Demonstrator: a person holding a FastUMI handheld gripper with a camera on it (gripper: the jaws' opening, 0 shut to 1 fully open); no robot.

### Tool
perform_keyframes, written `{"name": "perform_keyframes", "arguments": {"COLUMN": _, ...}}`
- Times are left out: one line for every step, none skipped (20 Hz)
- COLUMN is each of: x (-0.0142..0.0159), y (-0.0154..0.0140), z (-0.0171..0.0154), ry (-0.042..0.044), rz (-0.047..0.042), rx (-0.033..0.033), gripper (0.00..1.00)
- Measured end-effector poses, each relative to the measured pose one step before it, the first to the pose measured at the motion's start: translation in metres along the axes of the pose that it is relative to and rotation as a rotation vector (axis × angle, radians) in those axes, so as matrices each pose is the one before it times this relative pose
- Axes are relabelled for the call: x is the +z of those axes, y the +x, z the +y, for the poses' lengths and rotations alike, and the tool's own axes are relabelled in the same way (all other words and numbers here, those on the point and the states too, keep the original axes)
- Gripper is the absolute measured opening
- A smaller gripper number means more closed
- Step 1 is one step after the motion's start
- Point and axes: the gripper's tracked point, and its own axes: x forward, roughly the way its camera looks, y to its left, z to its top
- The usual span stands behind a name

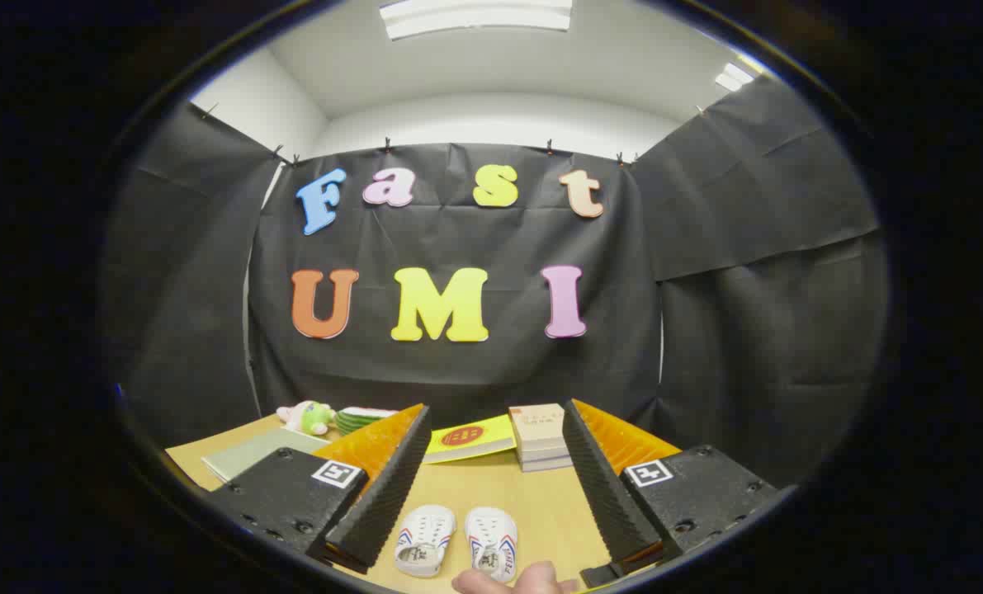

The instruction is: Open the storage box then place both shoes into the box .Put the left shoe in first, then the right shoe, with the right side of both shoes facing outward in a uniform manner.

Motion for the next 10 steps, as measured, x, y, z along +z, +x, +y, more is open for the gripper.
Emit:
{"name": "perform_keyframes", "arguments": {"x": -0.00059, "y": 0.00186, "z": -0.00041, "ry": 0.00193, "rz": 0.00382, "rx": -0.00081, "gripper": 1.00}}
{"name": "perform_keyframes", "arguments": {"x": -0.00037, "y": 0.00048, "z": -0.00024, "ry": -0.00122, "rz": -0.00355, "rx": -0.00323, "gripper": 1.00}}
{"name": "perform_keyframes", "arguments": {"x": 0.00088, "y": 0.00064, "z": 0.00076, "ry": -0.00517, "rz": 0.00183, "rx": -0.00241, "gripper": 1.00}}
{"name": "perform_keyframes", "arguments": {"x": -0.00107, "y": 0.00136, "z": 0.00028, "ry": -0.00514, "rz": -0.00068, "rx": -0.00196, "gripper": 1.00}}
{"name": "perform_keyframes", "arguments": {"x": 0.00011, "y": 0.00138, "z": 0.00086, "ry": -0.00497, "rz": 0.00051, "rx": -0.00037, "gripper": 1.00}}
{"name": "perform_keyframes", "arguments": {"x": -0.00037, "y": 0.00104, "z": 0.00199, "ry": -0.00372, "rz": 0.00204, "rx": 0.00539, "gripper": 1.00}}
{"name": "perform_keyframes", "arguments": {"x": -0.00006, "y": 0.00027, "z": 0.00202, "ry": -0.00081, "rz": -0.00105, "rx": 0.00694, "gripper": 1.00}}
{"name": "perform_keyframes", "arguments": {"x": -0.00049, "y": 0.00007, "z": 0.00251, "ry": 0.00292, "rz": 0.00257, "rx": 0.00935, "gripper": 1.00}}
{"name": "perform_keyframes", "arguments": {"x": -0.00098, "y": 0.00055, "z": 0.00157, "ry": 0.00542, "rz": 0.00088, "rx": 0.00607, "gripper": 1.00}}
{"name": "perform_keyframes", "arguments": {"x": -0.00093, "y": 0.00190, "z": 0.00057, "ry": 0.00280, "rz": 0.00304, "rx": 0.00473, "gripper": 1.00}}
